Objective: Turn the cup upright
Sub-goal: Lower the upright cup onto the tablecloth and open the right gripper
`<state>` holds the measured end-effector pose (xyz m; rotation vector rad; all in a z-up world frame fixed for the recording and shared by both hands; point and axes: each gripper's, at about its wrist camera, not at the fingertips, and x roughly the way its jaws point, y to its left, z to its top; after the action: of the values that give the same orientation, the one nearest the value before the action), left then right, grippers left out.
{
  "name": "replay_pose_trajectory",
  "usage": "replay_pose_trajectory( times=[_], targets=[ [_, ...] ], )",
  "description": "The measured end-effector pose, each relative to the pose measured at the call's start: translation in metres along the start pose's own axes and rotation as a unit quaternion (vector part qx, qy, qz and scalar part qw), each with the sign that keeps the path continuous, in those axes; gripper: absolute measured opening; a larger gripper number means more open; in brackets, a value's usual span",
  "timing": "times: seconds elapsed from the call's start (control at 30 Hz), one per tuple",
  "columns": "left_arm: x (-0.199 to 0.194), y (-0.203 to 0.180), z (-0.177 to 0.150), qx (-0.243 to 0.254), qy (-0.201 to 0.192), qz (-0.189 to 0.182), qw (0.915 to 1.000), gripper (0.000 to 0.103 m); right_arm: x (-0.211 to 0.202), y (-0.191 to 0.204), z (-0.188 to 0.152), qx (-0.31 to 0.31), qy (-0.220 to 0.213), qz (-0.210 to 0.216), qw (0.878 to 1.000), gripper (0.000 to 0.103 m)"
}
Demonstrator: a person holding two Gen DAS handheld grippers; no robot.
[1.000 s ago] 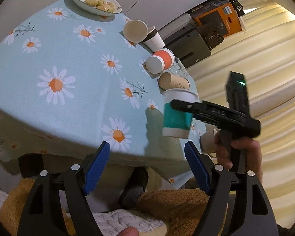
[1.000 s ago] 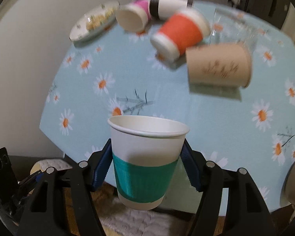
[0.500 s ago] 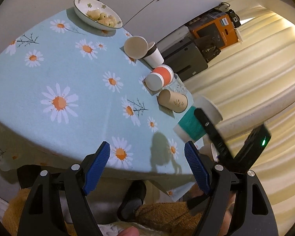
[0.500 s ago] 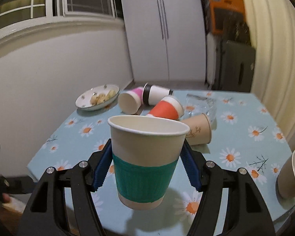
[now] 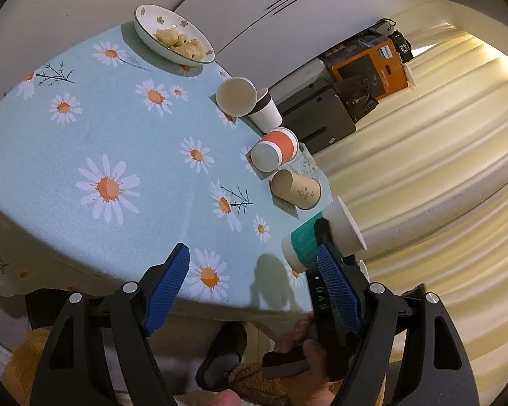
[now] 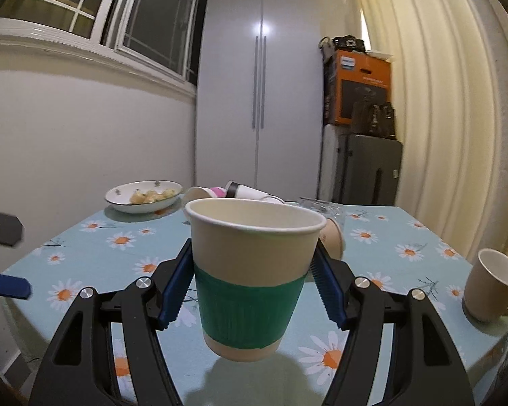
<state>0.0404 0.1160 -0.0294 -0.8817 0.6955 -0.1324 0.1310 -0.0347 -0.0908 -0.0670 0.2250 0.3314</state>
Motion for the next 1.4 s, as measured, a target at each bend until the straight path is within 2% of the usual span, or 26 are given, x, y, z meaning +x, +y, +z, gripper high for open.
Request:
replay_pose_trajectory(
  times=[0.17,0.53,1.0,1.13,1.37,1.4],
  targets=[
    [0.001,-0.001,0.000,0.003,-0.004,0.006,1.0000,0.076,0.004,0.010,-0.018,-0.040,-0.004,-0.021,0.999,0.066],
    [0.003,-0.001,-0.001,0.007,-0.005,0.011,0.9999,0.076,0.007,0.012,-0.035,-0.033,-0.010,-0.035,0.999,0.066],
    [0.005,-0.002,-0.001,0.009,-0.005,0.014,0.9999,0.076,0.005,0.016,-0.042,-0.036,-0.011,-0.030,0.999,0.067],
    [0.005,-0.003,-0.001,0.014,-0.005,0.015,0.9998,0.076,0.004,0.017,-0.040,-0.036,-0.004,-0.025,0.999,0.074],
    [0.005,-0.002,-0.001,0.016,-0.009,0.022,0.9996,0.076,0.003,0.017,-0.036,-0.029,-0.002,-0.022,0.999,0.077],
    [0.004,-0.002,-0.001,0.017,-0.011,0.022,0.9996,0.076,0.002,0.016,-0.036,-0.028,0.001,-0.027,0.999,0.082]
  ],
)
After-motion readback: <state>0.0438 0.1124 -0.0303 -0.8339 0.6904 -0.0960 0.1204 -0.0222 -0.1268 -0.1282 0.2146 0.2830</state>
